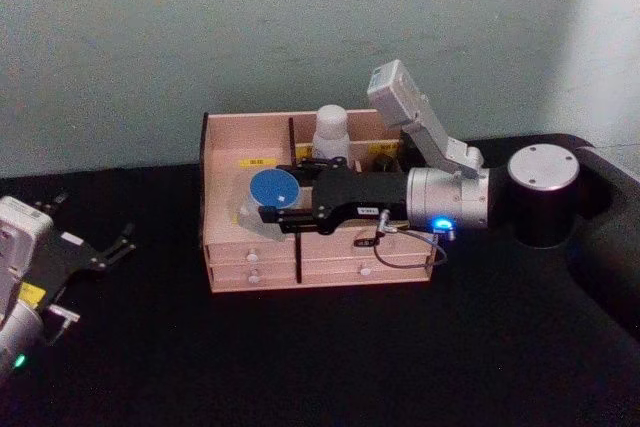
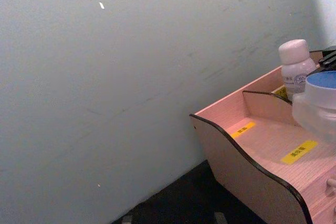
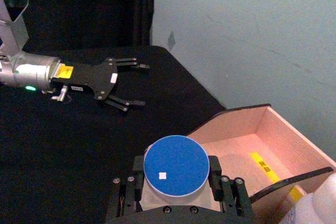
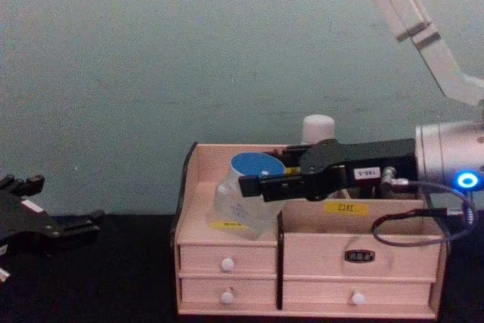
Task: Pick up the facial cleanser and watermelon frost from the table and place them into the tiered storage box.
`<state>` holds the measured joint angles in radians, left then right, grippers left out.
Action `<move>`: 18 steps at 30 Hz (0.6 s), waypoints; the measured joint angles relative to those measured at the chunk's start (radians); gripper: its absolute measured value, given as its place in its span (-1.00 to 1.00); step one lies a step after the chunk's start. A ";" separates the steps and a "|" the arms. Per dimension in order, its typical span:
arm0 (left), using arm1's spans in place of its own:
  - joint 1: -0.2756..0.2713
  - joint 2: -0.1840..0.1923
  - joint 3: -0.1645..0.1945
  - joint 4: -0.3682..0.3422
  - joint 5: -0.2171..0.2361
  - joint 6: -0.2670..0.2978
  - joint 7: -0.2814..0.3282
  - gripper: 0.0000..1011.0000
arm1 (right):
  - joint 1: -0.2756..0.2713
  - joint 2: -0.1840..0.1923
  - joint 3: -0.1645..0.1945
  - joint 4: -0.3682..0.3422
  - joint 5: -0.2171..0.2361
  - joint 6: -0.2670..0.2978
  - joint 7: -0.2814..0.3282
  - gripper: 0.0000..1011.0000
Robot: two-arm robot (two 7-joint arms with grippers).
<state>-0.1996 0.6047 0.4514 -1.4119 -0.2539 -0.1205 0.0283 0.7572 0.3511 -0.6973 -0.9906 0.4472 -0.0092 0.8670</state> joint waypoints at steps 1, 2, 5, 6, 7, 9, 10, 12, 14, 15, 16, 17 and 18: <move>0.000 0.000 0.000 0.000 0.000 0.000 0.000 0.98 | 0.003 -0.003 -0.001 0.006 -0.001 -0.001 0.001 0.44; 0.000 0.000 0.000 0.000 0.000 0.000 0.000 0.98 | 0.008 -0.010 -0.001 0.018 -0.004 -0.004 0.002 0.44; 0.000 0.000 0.000 0.000 0.000 0.000 0.000 0.98 | 0.020 -0.026 -0.002 0.046 -0.008 -0.010 0.006 0.44; 0.000 0.000 0.000 0.000 0.000 0.000 0.000 0.98 | 0.027 -0.034 -0.002 0.060 -0.010 -0.012 0.007 0.44; 0.000 0.000 0.000 0.000 0.000 0.000 0.000 0.98 | 0.027 -0.034 -0.002 0.060 -0.010 -0.012 0.007 0.44; 0.000 0.000 0.000 0.000 0.000 0.000 0.000 0.98 | 0.035 -0.045 -0.002 0.081 -0.011 -0.015 0.009 0.44; 0.000 0.000 0.000 0.000 0.000 0.000 0.000 0.98 | 0.037 -0.048 -0.002 0.086 -0.012 -0.015 0.010 0.44; 0.000 0.000 0.000 0.000 0.000 0.000 0.000 0.98 | 0.045 -0.059 0.000 0.106 -0.014 -0.017 0.012 0.44; 0.000 0.000 0.000 0.000 0.000 0.000 0.000 0.98 | 0.054 -0.069 0.001 0.126 -0.016 -0.020 0.014 0.44; 0.000 0.000 0.000 0.000 0.000 0.000 0.000 0.98 | 0.057 -0.073 0.002 0.132 -0.018 -0.021 0.014 0.44; 0.000 0.000 0.000 0.000 0.000 0.000 0.000 0.98 | 0.063 -0.080 0.003 0.146 -0.020 -0.024 0.015 0.44; 0.000 0.000 0.000 0.000 0.000 0.000 0.000 0.98 | 0.063 -0.080 0.003 0.146 -0.020 -0.024 0.015 0.44; 0.000 0.000 0.000 0.000 0.000 0.000 0.000 0.98 | 0.069 -0.087 0.004 0.160 -0.023 -0.026 0.016 0.44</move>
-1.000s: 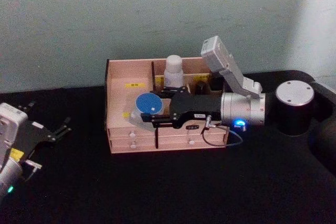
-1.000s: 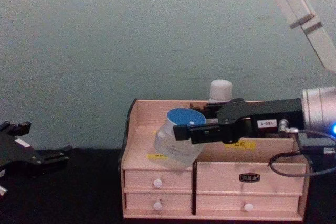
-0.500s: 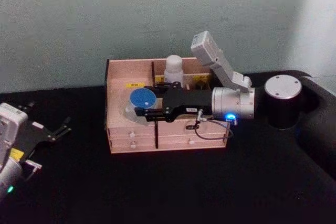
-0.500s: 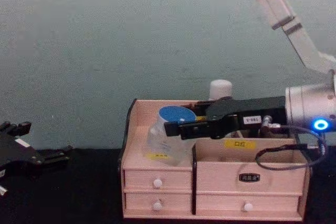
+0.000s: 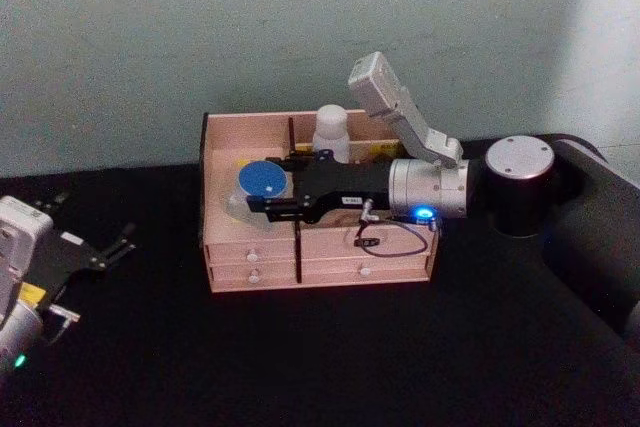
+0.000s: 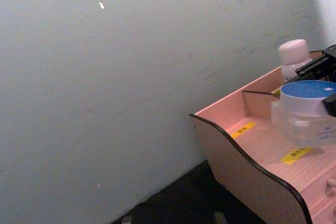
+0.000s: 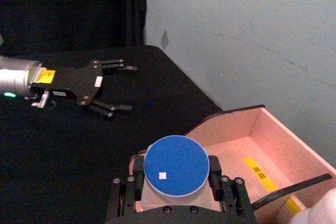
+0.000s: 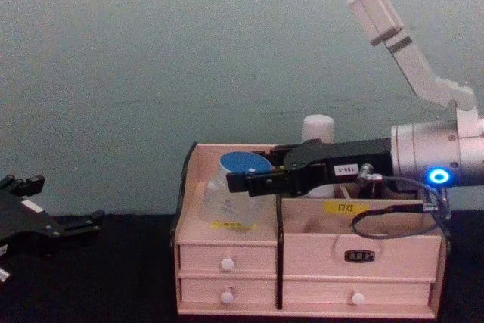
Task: Pick up the facial cleanser and watermelon frost from the table and place them into the tiered storage box.
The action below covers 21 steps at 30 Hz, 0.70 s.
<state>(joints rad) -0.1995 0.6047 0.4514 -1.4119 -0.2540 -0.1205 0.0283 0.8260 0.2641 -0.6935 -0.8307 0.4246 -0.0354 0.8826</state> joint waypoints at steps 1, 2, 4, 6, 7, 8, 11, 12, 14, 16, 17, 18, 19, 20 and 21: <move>0.000 0.000 0.000 0.000 0.000 0.000 0.000 0.98 | 0.006 -0.008 0.001 0.015 -0.003 -0.002 0.001 0.44; 0.000 0.000 0.000 0.000 0.000 0.000 0.000 0.98 | 0.010 -0.012 0.001 0.023 -0.004 -0.003 0.001 0.44; 0.000 0.000 0.000 0.000 0.000 0.000 0.000 0.98 | 0.017 -0.020 0.002 0.038 -0.008 -0.006 0.003 0.44; 0.000 0.000 0.000 0.000 0.000 0.000 0.000 0.98 | 0.028 -0.032 0.004 0.066 -0.013 -0.010 0.005 0.44; 0.000 0.000 0.000 0.000 0.000 0.000 0.000 0.98 | 0.032 -0.036 0.004 0.076 -0.015 -0.012 0.006 0.44; 0.000 0.000 0.000 0.000 0.000 0.000 0.000 0.98 | 0.040 -0.046 0.005 0.095 -0.020 -0.015 0.008 0.44; 0.000 0.000 0.000 0.000 0.000 0.000 0.000 0.98 | 0.055 -0.064 0.008 0.137 -0.028 -0.023 0.012 0.44; 0.000 0.000 0.000 0.000 0.000 0.000 0.000 0.98 | 0.059 -0.068 0.010 0.147 -0.030 -0.025 0.013 0.44; 0.000 0.000 0.000 0.000 0.000 0.000 0.000 0.98 | 0.067 -0.076 0.012 0.167 -0.033 -0.029 0.016 0.44; 0.000 0.000 0.000 0.000 0.000 0.000 0.000 0.98 | 0.080 -0.090 0.016 0.199 -0.038 -0.037 0.021 0.44; 0.000 0.000 0.000 0.000 0.000 0.000 0.000 0.98 | 0.084 -0.095 0.018 0.211 -0.039 -0.040 0.023 0.44; 0.000 0.000 0.000 0.000 0.000 0.000 0.000 0.98 | 0.092 -0.103 0.021 0.231 -0.042 -0.046 0.026 0.44; 0.000 0.000 0.000 0.000 0.000 0.000 0.000 0.98 | 0.095 -0.106 0.022 0.240 -0.043 -0.048 0.027 0.44; 0.000 0.000 0.000 0.000 0.000 0.000 0.000 0.98 | 0.101 -0.112 0.026 0.254 -0.045 -0.052 0.031 0.44; 0.000 0.000 0.000 0.000 0.000 0.000 0.000 0.98 | 0.101 -0.112 0.026 0.254 -0.045 -0.052 0.031 0.44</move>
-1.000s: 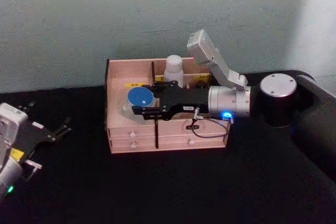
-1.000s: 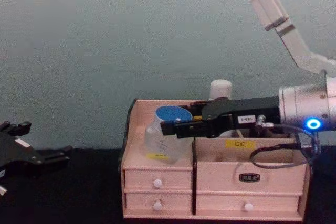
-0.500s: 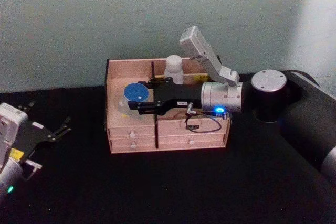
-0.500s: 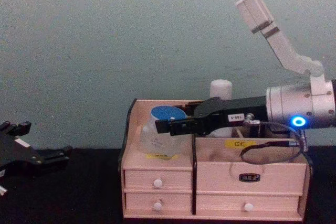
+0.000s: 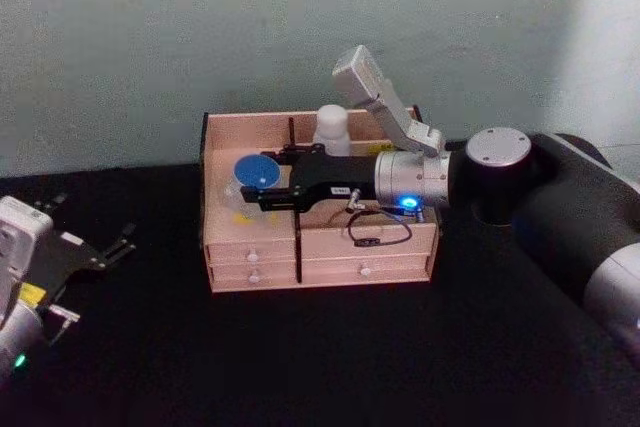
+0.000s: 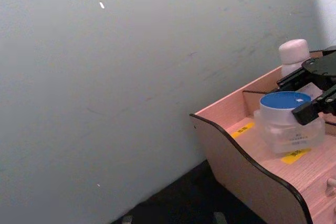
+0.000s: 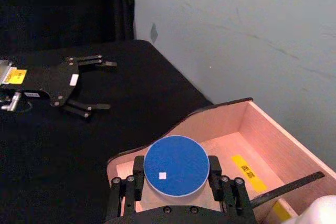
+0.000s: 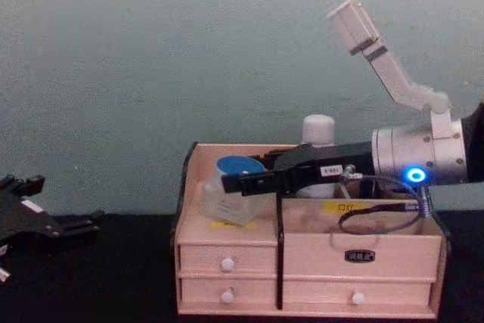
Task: Pick up the facial cleanser and watermelon frost from the table and place them into the tiered storage box.
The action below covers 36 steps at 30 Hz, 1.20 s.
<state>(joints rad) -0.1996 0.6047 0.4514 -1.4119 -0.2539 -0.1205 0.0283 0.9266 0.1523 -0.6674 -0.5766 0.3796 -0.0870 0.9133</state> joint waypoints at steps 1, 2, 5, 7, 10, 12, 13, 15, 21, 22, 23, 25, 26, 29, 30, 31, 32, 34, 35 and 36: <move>0.000 0.000 0.000 0.000 0.000 0.000 0.000 0.98 | 0.004 -0.005 0.003 0.011 -0.002 -0.003 0.002 0.44; 0.000 0.000 0.000 0.000 0.000 0.000 0.000 0.98 | 0.006 -0.007 0.005 0.016 -0.003 -0.004 0.004 0.44; 0.000 0.000 0.000 0.000 0.000 0.000 0.000 0.98 | 0.009 -0.012 0.011 0.028 -0.007 -0.006 0.008 0.44; 0.000 0.000 0.000 0.000 0.000 0.000 0.000 0.98 | 0.011 -0.016 0.016 0.036 -0.012 -0.007 0.009 0.44; 0.000 0.000 0.000 0.000 0.000 0.000 0.000 0.98 | 0.013 -0.021 0.021 0.045 -0.018 -0.008 0.011 0.44; 0.000 0.000 0.000 0.000 0.000 0.000 0.000 0.98 | 0.013 -0.022 0.024 0.045 -0.021 -0.008 0.011 0.44; 0.000 0.000 0.000 0.000 0.000 0.000 0.000 0.98 | 0.013 -0.022 0.025 0.045 -0.023 -0.008 0.011 0.44; 0.000 0.000 0.000 0.000 0.000 0.000 0.000 0.98 | 0.013 -0.024 0.028 0.045 -0.029 -0.007 0.010 0.44; 0.000 0.000 0.000 0.000 0.000 0.000 0.000 0.98 | 0.012 -0.027 0.039 0.044 -0.042 -0.004 0.008 0.44; 0.000 0.000 0.000 0.000 0.000 0.000 0.000 0.98 | 0.012 -0.027 0.041 0.044 -0.043 -0.004 0.008 0.44; 0.000 0.000 0.000 0.000 0.000 0.000 0.000 0.98 | 0.011 -0.027 0.041 0.044 -0.044 -0.003 0.008 0.44; 0.000 0.000 0.000 0.000 0.000 0.000 0.000 0.98 | 0.011 -0.027 0.041 0.044 -0.044 -0.003 0.008 0.44; 0.000 0.000 0.000 0.000 0.000 0.000 0.000 0.98 | 0.011 -0.027 0.041 0.044 -0.044 -0.003 0.008 0.44; 0.000 0.000 0.000 0.000 0.000 0.000 0.000 0.98 | 0.011 -0.027 0.040 0.044 -0.043 -0.003 0.008 0.44; 0.000 0.000 0.000 0.000 0.000 0.000 0.000 0.98 | 0.011 -0.027 0.040 0.044 -0.043 -0.003 0.007 0.44; 0.000 0.000 0.000 0.000 0.000 0.000 0.000 0.98 | 0.011 -0.027 0.040 0.044 -0.043 -0.003 0.007 0.44; 0.000 0.000 0.000 0.000 0.000 0.000 0.000 0.98 | 0.011 -0.027 0.040 0.044 -0.043 -0.003 0.007 0.44; 0.000 0.000 0.000 0.000 0.000 0.000 0.000 0.98 | 0.011 -0.027 0.039 0.044 -0.042 -0.002 0.007 0.44; 0.000 0.000 0.000 0.000 0.000 0.000 0.000 0.98 | 0.011 -0.027 0.039 0.044 -0.042 -0.002 0.007 0.44; 0.000 0.000 0.000 0.000 0.000 0.000 0.000 0.98 | 0.011 -0.027 0.039 0.044 -0.042 -0.002 0.007 0.44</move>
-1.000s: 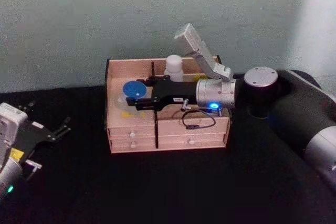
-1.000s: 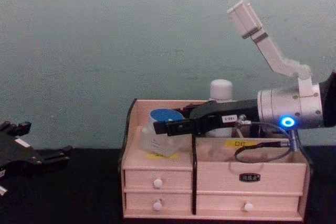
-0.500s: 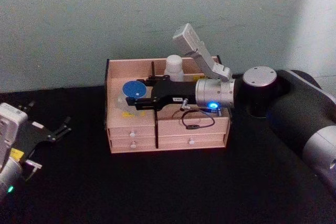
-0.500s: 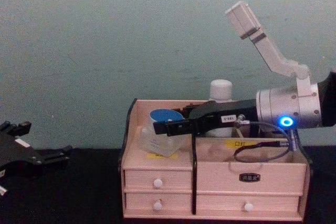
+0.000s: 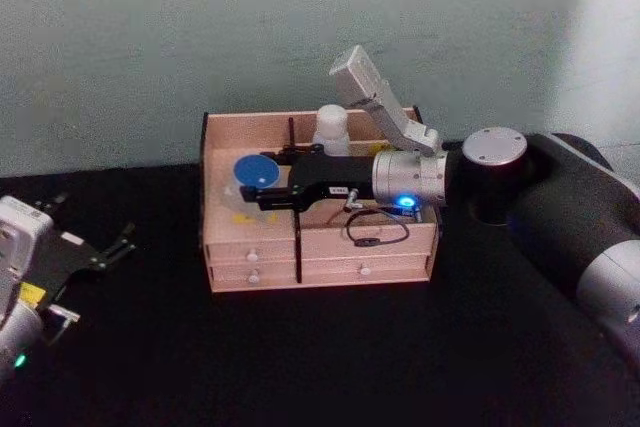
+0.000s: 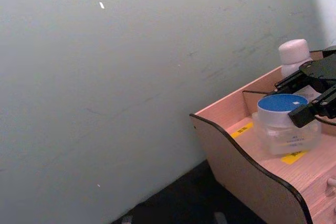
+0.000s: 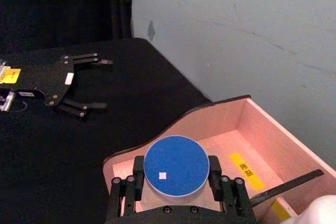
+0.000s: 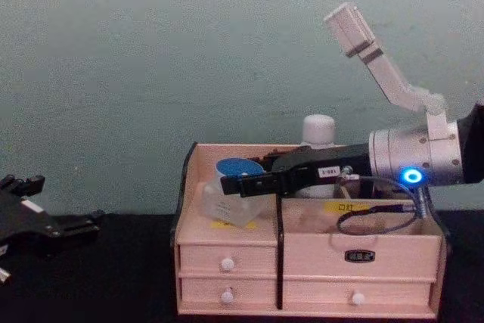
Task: Pick up the facial cleanser and watermelon frost from the table and place them into the tiered storage box.
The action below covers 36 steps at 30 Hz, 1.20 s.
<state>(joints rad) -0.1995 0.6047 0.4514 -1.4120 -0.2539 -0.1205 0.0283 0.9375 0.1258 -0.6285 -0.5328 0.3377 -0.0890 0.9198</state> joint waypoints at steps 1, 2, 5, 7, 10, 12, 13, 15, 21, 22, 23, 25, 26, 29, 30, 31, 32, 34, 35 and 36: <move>0.000 0.000 0.000 0.000 0.000 0.000 0.000 0.98 | 0.000 0.000 0.000 0.000 0.000 0.000 0.000 0.44; 0.000 0.000 0.000 0.000 0.000 0.000 0.000 0.98 | 0.000 0.000 0.000 0.000 0.000 0.000 0.000 0.44; 0.000 0.000 0.000 0.000 0.000 0.000 0.000 0.98 | 0.000 0.000 -0.001 0.000 0.000 0.000 0.000 0.45; 0.000 0.000 0.000 0.000 0.000 0.000 0.000 0.98 | 0.000 0.000 -0.001 0.000 0.001 0.000 0.000 0.50; 0.000 0.000 0.000 0.000 0.000 0.000 0.000 0.98 | 0.000 0.000 -0.001 0.000 0.001 0.000 -0.001 0.66; 0.000 0.000 0.000 0.000 0.000 0.000 0.000 0.98 | 0.000 0.000 -0.001 0.000 0.002 0.000 -0.001 0.75; 0.000 0.000 0.000 0.000 0.000 0.000 0.000 0.98 | 0.000 0.000 -0.001 0.000 0.002 0.000 -0.001 0.79; 0.000 0.000 0.000 0.000 0.000 0.000 0.000 0.98 | 0.000 0.000 -0.002 0.000 0.002 0.000 -0.001 0.89; 0.000 0.000 0.000 0.000 0.000 0.000 0.000 0.98 | 0.000 0.000 -0.002 0.000 0.002 0.000 0.000 0.98; 0.000 0.000 0.000 0.000 0.000 0.000 0.000 0.98 | 0.000 0.000 -0.002 0.000 0.002 0.000 0.000 0.98; 0.000 0.000 0.000 0.000 0.000 0.000 0.000 0.98 | 0.000 0.000 -0.002 0.000 0.002 0.000 0.000 0.98; 0.000 0.000 0.000 0.000 0.000 0.000 0.000 0.98 | 0.000 0.000 -0.002 0.000 0.002 0.000 0.000 0.98; 0.000 0.000 0.000 0.000 0.000 0.000 0.000 0.98 | 0.000 0.000 -0.002 0.000 0.002 0.000 0.000 0.98; 0.000 0.000 0.000 0.000 0.000 0.000 0.000 0.98 | 0.000 0.000 -0.002 0.000 0.002 0.000 0.000 0.98; 0.000 0.000 0.000 0.000 0.000 0.000 0.000 0.98 | -0.004 0.003 0.000 -0.010 0.002 0.001 -0.001 0.98; 0.000 0.000 0.000 0.000 0.000 0.000 0.000 0.98 | -0.010 0.007 0.002 -0.024 0.001 0.002 -0.003 0.98; 0.000 0.000 0.000 0.000 0.000 0.000 0.000 0.98 | -0.024 0.017 0.007 -0.055 0.001 0.007 -0.008 0.98; 0.000 0.000 0.000 0.000 0.000 0.000 0.000 0.98 | -0.038 0.028 0.012 -0.087 0.003 0.011 -0.013 0.98; 0.000 0.000 0.000 0.000 0.000 0.000 0.000 0.98 | -0.046 0.034 0.015 -0.107 0.005 0.013 -0.015 0.98; 0.000 0.000 0.000 0.000 0.000 0.000 0.000 0.98 | -0.057 0.043 0.018 -0.132 0.008 0.015 -0.019 0.98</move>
<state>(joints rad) -0.1995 0.6047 0.4514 -1.4120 -0.2539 -0.1205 0.0283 0.8802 0.1685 -0.6100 -0.6647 0.3453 -0.0737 0.9013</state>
